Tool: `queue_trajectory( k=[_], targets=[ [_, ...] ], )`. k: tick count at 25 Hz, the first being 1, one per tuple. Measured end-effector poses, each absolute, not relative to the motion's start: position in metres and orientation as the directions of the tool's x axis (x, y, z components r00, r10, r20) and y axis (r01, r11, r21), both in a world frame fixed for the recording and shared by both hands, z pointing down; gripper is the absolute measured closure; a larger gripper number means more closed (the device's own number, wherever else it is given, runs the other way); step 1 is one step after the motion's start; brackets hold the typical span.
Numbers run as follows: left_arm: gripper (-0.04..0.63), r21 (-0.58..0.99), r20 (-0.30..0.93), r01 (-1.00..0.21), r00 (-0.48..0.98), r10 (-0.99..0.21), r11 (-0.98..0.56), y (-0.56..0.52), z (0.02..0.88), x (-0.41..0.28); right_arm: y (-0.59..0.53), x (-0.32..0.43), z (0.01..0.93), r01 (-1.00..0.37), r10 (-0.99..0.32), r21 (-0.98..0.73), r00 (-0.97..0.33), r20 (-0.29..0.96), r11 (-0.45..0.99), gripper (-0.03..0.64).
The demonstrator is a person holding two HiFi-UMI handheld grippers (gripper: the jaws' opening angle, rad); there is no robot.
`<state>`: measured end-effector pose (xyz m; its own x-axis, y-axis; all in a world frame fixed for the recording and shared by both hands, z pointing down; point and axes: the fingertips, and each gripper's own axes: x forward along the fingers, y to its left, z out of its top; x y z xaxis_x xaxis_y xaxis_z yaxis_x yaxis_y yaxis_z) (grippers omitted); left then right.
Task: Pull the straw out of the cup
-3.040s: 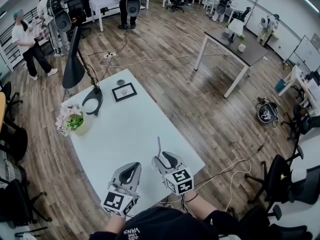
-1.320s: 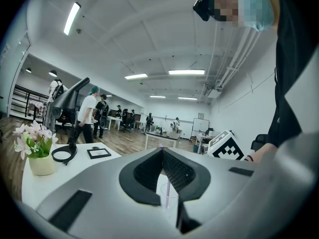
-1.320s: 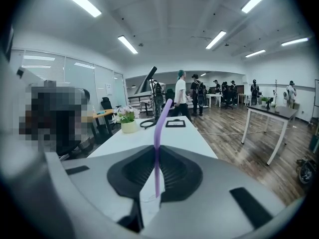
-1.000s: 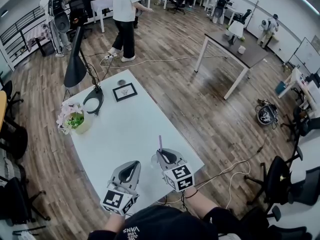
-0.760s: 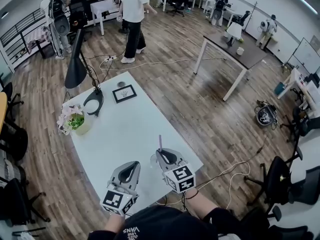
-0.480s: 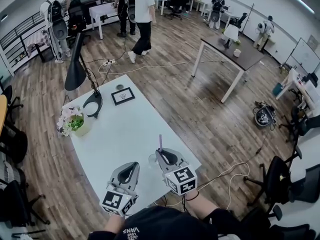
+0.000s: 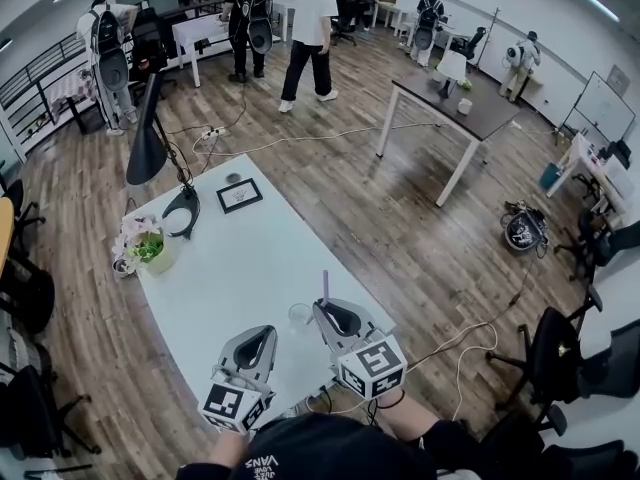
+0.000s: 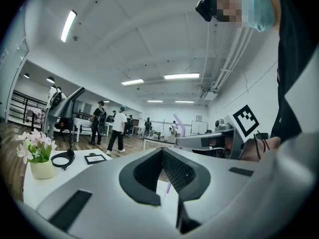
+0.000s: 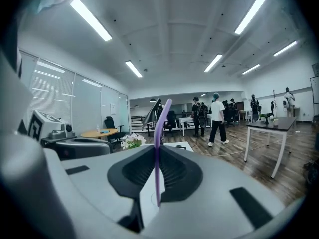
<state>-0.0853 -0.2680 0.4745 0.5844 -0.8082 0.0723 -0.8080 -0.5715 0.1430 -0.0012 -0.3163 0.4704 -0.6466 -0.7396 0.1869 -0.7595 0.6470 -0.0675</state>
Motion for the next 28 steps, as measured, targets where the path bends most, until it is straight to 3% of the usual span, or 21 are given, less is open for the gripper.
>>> queue_trajectory(
  k=[28],
  targets=[
    [0.584,0.131,0.073,-0.822,0.566,-0.821,-0.554,-0.230,0.472,-0.060,-0.248,0.038,0.485,-0.751,-0.724,-0.146,-0.659,0.202,0.643,0.577]
  ],
)
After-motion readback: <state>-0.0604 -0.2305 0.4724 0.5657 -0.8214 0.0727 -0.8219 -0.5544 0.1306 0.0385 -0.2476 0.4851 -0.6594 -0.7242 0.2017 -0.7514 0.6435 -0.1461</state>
